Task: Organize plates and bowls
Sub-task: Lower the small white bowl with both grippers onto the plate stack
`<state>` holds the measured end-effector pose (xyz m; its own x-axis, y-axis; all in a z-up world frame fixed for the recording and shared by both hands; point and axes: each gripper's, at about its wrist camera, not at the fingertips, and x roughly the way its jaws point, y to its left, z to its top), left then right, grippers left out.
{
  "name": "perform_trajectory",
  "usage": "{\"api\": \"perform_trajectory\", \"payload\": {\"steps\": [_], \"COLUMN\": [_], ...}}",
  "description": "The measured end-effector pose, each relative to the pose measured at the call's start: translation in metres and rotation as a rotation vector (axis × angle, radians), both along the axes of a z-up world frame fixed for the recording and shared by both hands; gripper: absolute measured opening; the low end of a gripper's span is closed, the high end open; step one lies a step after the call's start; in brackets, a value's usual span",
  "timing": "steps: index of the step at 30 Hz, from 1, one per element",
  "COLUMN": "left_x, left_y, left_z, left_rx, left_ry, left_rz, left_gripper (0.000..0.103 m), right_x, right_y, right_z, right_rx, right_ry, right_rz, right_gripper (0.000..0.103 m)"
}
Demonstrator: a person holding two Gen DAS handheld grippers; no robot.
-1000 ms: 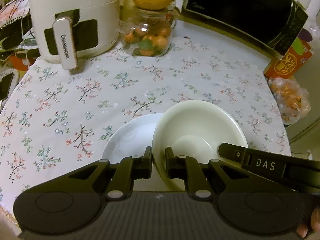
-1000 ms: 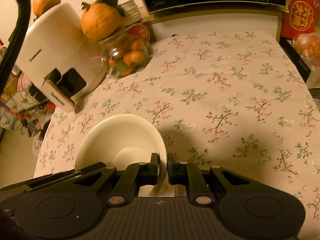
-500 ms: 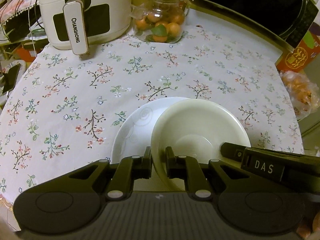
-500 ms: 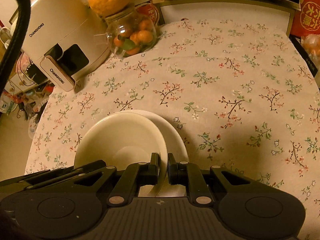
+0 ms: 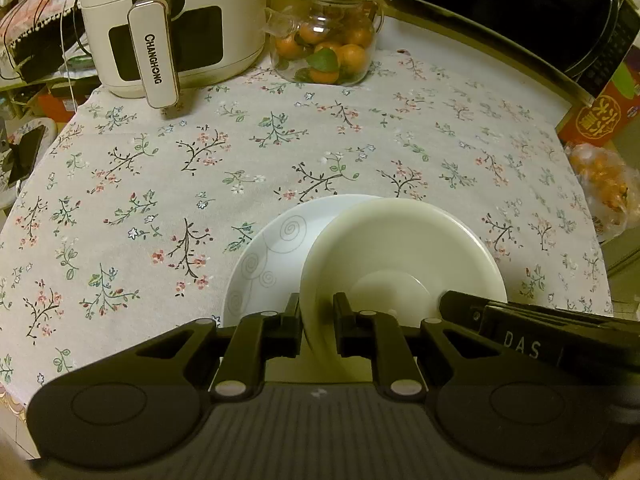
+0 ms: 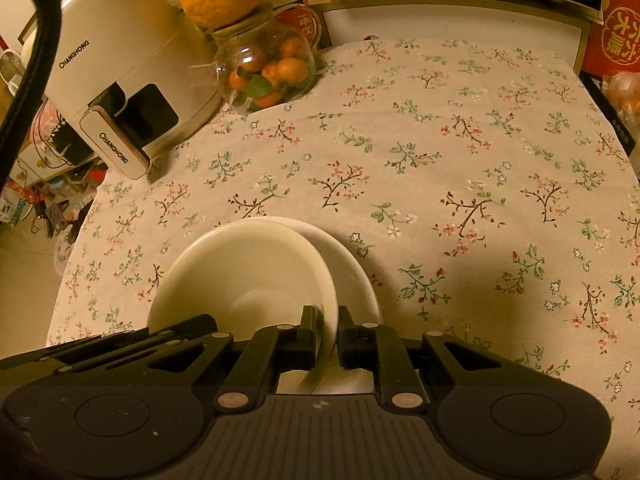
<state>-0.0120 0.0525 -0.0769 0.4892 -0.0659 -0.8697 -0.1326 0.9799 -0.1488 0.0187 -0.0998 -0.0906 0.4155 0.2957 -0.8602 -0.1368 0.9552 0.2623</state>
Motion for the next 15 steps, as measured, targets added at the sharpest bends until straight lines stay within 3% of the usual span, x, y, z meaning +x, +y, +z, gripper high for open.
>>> {"api": "perform_trajectory", "payload": {"steps": [6,10,15], "left_x": [0.0013,0.0015,0.0003], "left_y": [0.0022,0.0035,0.0074], "left_z": [0.0,0.0018,0.0045], "left_rx": [-0.015,-0.021,-0.017], "left_ry": [0.005,0.0,-0.01], "left_rz": [0.002,0.006,0.019], "left_gripper": [0.014,0.024,0.024], "right_x": [0.0012,0.001,0.0004], "right_y": [-0.0003,-0.0007,-0.003], "right_z": [-0.0003,0.0003,0.0046], "right_rx": [0.003,0.003,-0.002], "right_ry": [0.003,0.001,-0.017], "right_rz": [-0.002,-0.004,-0.009], "right_gripper": [0.012,0.014,0.017]}}
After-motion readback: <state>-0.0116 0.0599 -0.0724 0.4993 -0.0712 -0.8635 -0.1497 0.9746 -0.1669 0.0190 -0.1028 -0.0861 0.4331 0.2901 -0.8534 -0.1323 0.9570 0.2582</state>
